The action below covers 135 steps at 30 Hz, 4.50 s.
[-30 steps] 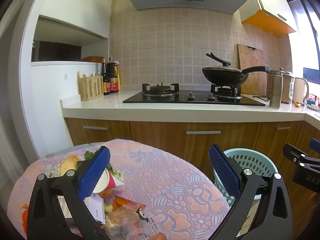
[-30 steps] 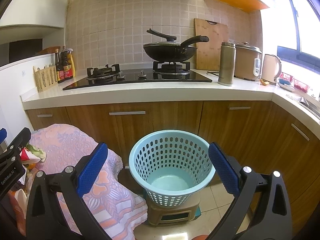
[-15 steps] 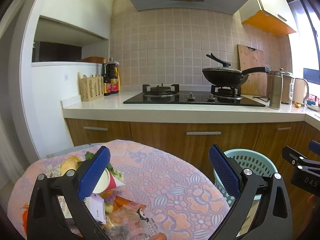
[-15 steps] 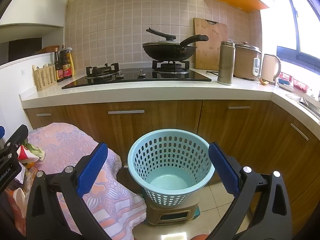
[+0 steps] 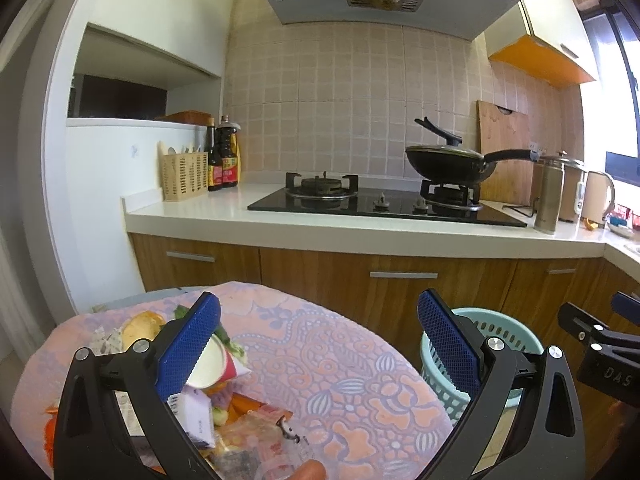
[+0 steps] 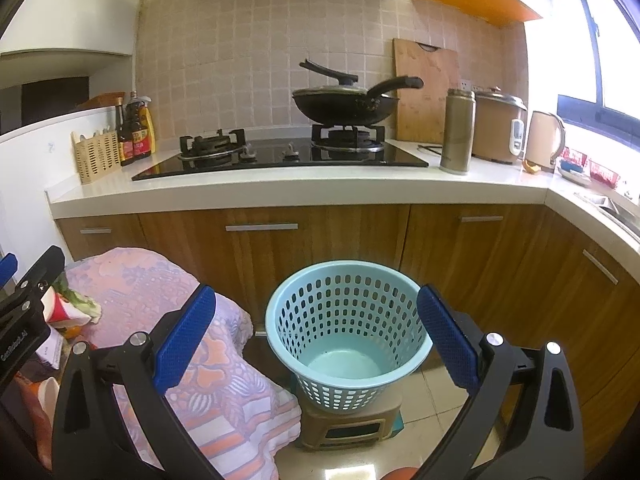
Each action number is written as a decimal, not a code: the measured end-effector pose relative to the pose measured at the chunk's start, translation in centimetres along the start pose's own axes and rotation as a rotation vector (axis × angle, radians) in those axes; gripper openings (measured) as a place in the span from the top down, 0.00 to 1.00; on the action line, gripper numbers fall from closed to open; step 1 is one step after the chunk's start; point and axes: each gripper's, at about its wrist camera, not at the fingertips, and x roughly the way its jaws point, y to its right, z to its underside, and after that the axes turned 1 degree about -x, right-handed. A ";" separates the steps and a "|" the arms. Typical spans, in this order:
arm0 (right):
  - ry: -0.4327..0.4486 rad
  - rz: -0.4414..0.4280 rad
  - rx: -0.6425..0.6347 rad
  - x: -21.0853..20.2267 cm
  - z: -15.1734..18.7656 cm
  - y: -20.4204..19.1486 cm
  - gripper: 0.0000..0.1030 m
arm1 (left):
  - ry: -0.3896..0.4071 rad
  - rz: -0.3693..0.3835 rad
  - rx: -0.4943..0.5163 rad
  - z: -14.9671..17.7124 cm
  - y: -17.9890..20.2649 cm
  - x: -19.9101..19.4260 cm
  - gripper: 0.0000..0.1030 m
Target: Collect trash
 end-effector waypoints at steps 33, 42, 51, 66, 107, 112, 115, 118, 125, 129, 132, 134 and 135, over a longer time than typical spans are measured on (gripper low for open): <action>-0.232 -0.574 -0.202 -0.1 6.2 -13.0 0.31 | -0.387 -0.063 -0.354 8.9 -25.0 -4.1 0.19; -0.319 -0.649 -0.255 1.4 7.9 -16.0 0.22 | -0.435 -0.074 -0.355 9.9 -24.6 -2.2 0.40; -0.497 -0.756 -0.172 3.8 8.7 -16.6 0.74 | -0.375 -0.091 -0.344 8.9 -24.0 -5.1 0.48; -0.295 -0.740 -0.083 1.0 4.3 -10.5 0.96 | -0.221 0.029 -0.251 2.5 -17.4 -8.0 0.49; -0.406 -0.228 0.249 20.0 6.0 15.3 0.44 | -0.577 0.456 -0.016 3.5 19.9 21.7 0.43; -0.378 -0.214 0.264 17.6 5.4 16.7 0.44 | -0.600 0.434 -0.016 4.5 19.8 22.2 0.34; -0.349 -0.201 0.252 16.0 4.7 16.5 0.44 | -0.584 0.442 -0.016 4.2 19.5 21.1 0.32; -0.322 -0.203 0.248 14.1 4.0 16.6 0.44 | -0.554 0.434 0.002 3.3 19.3 19.4 0.31; -0.244 -0.198 0.186 9.5 1.3 14.5 0.44 | -0.450 0.447 0.007 0.8 16.9 13.2 0.27; -0.209 -0.218 0.150 6.9 0.1 12.5 0.44 | -0.393 0.436 -0.014 -0.2 14.3 9.4 0.26; -0.186 -0.251 0.122 5.0 -0.5 10.5 0.44 | -0.359 0.415 -0.036 -1.0 11.6 6.5 0.26; -0.176 -0.277 0.096 4.1 -0.8 8.8 0.44 | -0.329 0.404 -0.055 -1.7 9.7 4.5 0.25; -0.175 -0.293 0.087 3.7 -1.0 7.9 0.44 | -0.311 0.388 -0.064 -2.1 8.6 3.3 0.23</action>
